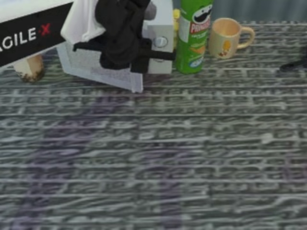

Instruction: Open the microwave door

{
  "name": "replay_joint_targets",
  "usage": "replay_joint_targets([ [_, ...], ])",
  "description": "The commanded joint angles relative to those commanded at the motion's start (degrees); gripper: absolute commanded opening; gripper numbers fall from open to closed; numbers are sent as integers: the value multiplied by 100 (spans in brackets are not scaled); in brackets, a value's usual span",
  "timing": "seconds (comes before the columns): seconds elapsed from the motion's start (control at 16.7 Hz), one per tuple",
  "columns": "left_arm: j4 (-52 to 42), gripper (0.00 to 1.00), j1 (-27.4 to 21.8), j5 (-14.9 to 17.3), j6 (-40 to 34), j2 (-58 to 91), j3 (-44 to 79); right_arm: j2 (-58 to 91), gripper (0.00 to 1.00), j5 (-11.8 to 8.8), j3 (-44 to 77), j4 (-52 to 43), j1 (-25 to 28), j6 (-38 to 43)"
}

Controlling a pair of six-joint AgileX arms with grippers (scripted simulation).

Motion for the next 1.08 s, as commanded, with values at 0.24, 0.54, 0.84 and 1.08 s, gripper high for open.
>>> replay_joint_targets([
  [0.24,114,0,100,196,414,-249,-453,0,100,0,0,0,0,0],
  [0.54,222,0,141,280,566,-415,-576,0,100,0,0,0,0,0],
  [0.84,222,0,141,280,566,-415,-576,0,100,0,0,0,0,0],
  [1.08,222,0,141,280,566,-415,-576,0,100,0,0,0,0,0],
])
